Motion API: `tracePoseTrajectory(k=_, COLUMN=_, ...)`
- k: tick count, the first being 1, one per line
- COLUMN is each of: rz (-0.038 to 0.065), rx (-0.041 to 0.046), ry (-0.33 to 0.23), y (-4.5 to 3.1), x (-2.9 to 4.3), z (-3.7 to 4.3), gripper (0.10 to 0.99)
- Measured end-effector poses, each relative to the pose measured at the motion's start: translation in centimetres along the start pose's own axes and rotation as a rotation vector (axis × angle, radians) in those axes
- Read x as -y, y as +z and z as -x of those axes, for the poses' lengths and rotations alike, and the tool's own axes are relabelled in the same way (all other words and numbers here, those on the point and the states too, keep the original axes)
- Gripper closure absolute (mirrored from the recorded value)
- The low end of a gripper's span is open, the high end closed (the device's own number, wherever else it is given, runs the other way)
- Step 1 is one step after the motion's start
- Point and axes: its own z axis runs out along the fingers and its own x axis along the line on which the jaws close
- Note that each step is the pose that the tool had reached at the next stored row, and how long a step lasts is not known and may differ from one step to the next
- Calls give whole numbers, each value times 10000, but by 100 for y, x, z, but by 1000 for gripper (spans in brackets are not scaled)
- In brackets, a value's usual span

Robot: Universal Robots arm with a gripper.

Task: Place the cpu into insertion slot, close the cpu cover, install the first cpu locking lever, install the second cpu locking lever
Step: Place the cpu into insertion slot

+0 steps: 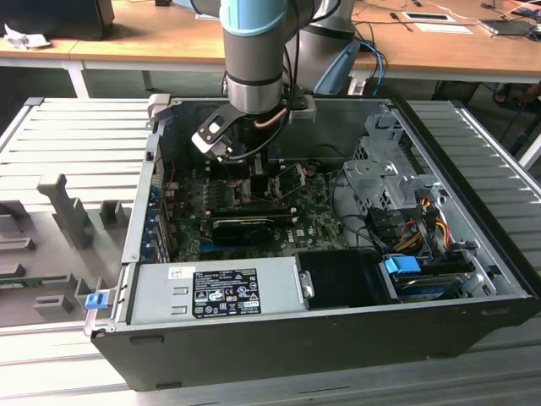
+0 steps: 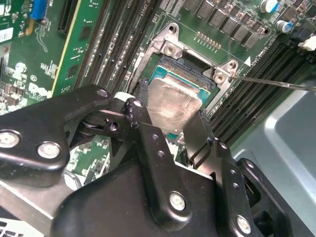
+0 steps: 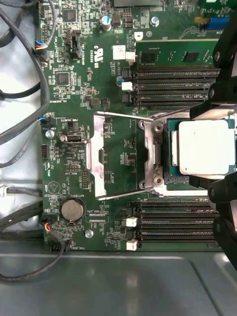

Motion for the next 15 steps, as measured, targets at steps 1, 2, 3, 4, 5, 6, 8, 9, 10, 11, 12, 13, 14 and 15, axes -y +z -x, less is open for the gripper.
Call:
tracePoseTrajectory(k=1, rz=0, rx=0, ry=0, y=3, x=11, z=0, gripper=561)
tracePoseTrajectory(k=2, rz=1, rx=-2, ry=0, y=15, x=15, z=-2, gripper=561)
tracePoseTrajectory(k=3, rz=1, rx=-2, ry=0, y=21, x=15, z=-2, gripper=561)
tracePoseTrajectory(k=4, rz=-2, rx=-2, ry=-1, y=28, x=12, z=-2, gripper=561)
tracePoseTrajectory(k=5, rz=-12, rx=0, ry=1, y=39, x=3, z=-3, gripper=561)
tracePoseTrajectory(k=6, rz=-19, rx=0, ry=2, y=57, x=1, z=-7, gripper=561)
tracePoseTrajectory(k=8, rz=-20, rx=-2, ry=1, y=79, x=2, z=-19, gripper=561)
tracePoseTrajectory(k=9, rz=-24, rx=0, ry=1, y=91, x=0, z=-28, gripper=561)
tracePoseTrajectory(k=10, rz=-28, rx=1, ry=1, y=100, x=-2, z=-36, gripper=561)
tracePoseTrajectory(k=11, rz=-31, rx=-1, ry=1, y=111, x=-3, z=-42, gripper=561)
tracePoseTrajectory(k=12, rz=-35, rx=1, ry=2, y=131, x=-1, z=-47, gripper=561)
tracePoseTrajectory(k=13, rz=-37, rx=1, ry=1, y=134, x=-1, z=-47, gripper=561)
tracePoseTrajectory(k=14, rz=-37, rx=2, ry=2, y=135, x=-1, z=-47, gripper=561)
tracePoseTrajectory(k=15, rz=-37, rx=1, ry=2, y=136, x=-1, z=-47, gripper=561)
